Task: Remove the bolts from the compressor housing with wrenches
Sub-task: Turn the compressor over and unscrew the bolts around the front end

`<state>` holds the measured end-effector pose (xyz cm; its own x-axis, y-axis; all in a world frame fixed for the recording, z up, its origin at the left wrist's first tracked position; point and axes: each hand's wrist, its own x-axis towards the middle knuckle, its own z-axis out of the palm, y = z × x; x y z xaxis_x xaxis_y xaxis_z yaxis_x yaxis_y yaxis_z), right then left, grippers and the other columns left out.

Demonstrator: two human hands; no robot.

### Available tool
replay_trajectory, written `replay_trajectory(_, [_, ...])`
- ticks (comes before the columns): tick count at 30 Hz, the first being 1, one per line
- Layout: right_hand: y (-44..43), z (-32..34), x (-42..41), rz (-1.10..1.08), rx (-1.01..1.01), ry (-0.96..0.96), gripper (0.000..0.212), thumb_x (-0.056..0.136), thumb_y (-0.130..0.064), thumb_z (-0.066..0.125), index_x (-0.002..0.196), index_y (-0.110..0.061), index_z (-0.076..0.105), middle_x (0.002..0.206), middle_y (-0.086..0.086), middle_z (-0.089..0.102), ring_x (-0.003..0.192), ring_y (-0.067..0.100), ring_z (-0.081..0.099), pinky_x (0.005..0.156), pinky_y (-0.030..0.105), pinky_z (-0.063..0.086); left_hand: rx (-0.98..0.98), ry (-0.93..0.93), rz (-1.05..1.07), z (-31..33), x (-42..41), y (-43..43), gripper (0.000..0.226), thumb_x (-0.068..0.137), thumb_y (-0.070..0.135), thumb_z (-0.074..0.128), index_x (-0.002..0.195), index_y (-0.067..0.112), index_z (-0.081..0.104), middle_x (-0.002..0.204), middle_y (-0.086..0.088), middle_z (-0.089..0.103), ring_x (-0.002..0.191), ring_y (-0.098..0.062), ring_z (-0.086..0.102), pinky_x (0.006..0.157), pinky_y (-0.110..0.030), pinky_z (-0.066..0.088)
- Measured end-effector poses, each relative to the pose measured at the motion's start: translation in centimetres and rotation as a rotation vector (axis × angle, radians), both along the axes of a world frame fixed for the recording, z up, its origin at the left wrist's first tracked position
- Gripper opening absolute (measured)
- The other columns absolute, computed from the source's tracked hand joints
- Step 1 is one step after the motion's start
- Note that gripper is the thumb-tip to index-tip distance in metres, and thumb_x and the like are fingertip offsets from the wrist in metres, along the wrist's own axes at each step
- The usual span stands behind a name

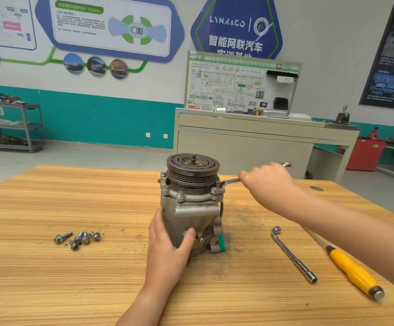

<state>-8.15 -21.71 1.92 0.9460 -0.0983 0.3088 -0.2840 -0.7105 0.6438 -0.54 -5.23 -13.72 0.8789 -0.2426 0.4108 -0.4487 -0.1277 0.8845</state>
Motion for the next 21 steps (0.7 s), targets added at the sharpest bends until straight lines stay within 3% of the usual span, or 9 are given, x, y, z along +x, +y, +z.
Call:
replay_trajectory(3, [-1.2, -1.6, 2.8, 0.053, 0.047, -0.064, 0.025, 0.091, 0.0, 0.04, 0.113, -0.009, 0.047, 0.109, 0.007, 0.061, 0.102, 0.025, 0.057, 0.087, 0.032, 0.038, 0.001, -0.011, 0.004, 0.0, 0.0, 0.0, 0.084, 0.082, 0.036, 0.065, 0.148, 0.027, 0.014, 0.15, 0.006, 0.023, 0.131, -0.003, 0.024, 0.105, -0.023, 0.024])
replay_trajectory(5, [-1.5, -2.6, 4.3, 0.124, 0.092, -0.122, 0.027, 0.09, 0.002, 0.039, 0.112, -0.01, 0.049, 0.11, 0.007, 0.06, 0.103, 0.023, 0.056, 0.088, 0.03, 0.038, -0.001, -0.022, 0.004, 0.0, 0.0, 0.0, 0.084, 0.082, 0.035, 0.066, 0.148, 0.027, 0.015, 0.149, 0.007, 0.024, 0.124, 0.003, 0.023, 0.103, -0.021, 0.024])
replay_trajectory(9, [-1.6, -3.0, 4.7, 0.162, 0.283, -0.283, 0.024, 0.092, -0.004, 0.037, 0.109, -0.011, 0.053, 0.103, 0.004, 0.063, 0.096, 0.023, 0.058, 0.069, 0.028, 0.038, 0.003, -0.023, -0.001, 0.0, -0.1, 0.1, 0.084, 0.082, 0.035, 0.065, 0.148, 0.027, 0.015, 0.15, 0.007, 0.023, 0.123, 0.003, 0.023, 0.104, -0.022, 0.024])
replay_trajectory(13, [-1.0, -3.2, 0.9, 0.249, 0.56, -0.547, 0.027, 0.098, -0.02, 0.038, 0.118, -0.008, 0.051, 0.073, 0.003, 0.058, 0.065, 0.028, 0.059, 0.051, 0.03, 0.038, 0.003, -0.025, 0.002, -0.1, 0.0, 0.0, 0.084, 0.082, 0.035, 0.066, 0.148, 0.026, 0.015, 0.15, 0.006, 0.023, 0.127, 0.001, 0.022, 0.106, -0.022, 0.023])
replay_trajectory(15, [-0.2, -3.4, -1.5, 0.259, 0.521, -0.492, 0.03, 0.098, -0.021, 0.038, 0.124, -0.01, 0.047, 0.073, 0.002, 0.059, 0.061, 0.029, 0.058, 0.049, 0.033, 0.042, 0.004, -0.032, 0.005, -0.1, 0.1, 0.0, 0.084, 0.082, 0.035, 0.066, 0.148, 0.025, 0.015, 0.15, 0.006, 0.023, 0.126, 0.003, 0.022, 0.105, -0.021, 0.022])
replay_trajectory(17, [0.4, -3.6, -3.2, 0.151, 0.431, -0.356, 0.037, 0.098, -0.022, 0.036, 0.135, -0.019, 0.034, 0.086, 0.0, 0.063, 0.071, 0.026, 0.06, 0.054, 0.032, 0.042, 0.004, -0.033, 0.01, -0.2, 0.2, -0.1, 0.084, 0.082, 0.033, 0.066, 0.148, 0.023, 0.016, 0.15, 0.004, 0.024, 0.129, -0.001, 0.023, 0.105, -0.021, 0.021])
replay_trajectory(21, [1.8, -3.2, -4.2, -0.001, 0.371, -0.166, 0.052, 0.095, -0.015, 0.032, 0.143, -0.028, 0.014, 0.075, -0.004, 0.042, 0.069, 0.022, 0.044, 0.054, 0.031, 0.028, -0.001, -0.031, 0.014, -0.2, 0.2, -0.2, 0.084, 0.082, 0.031, 0.067, 0.148, 0.022, 0.017, 0.149, 0.003, 0.026, 0.128, 0.002, 0.023, 0.104, -0.019, 0.021])
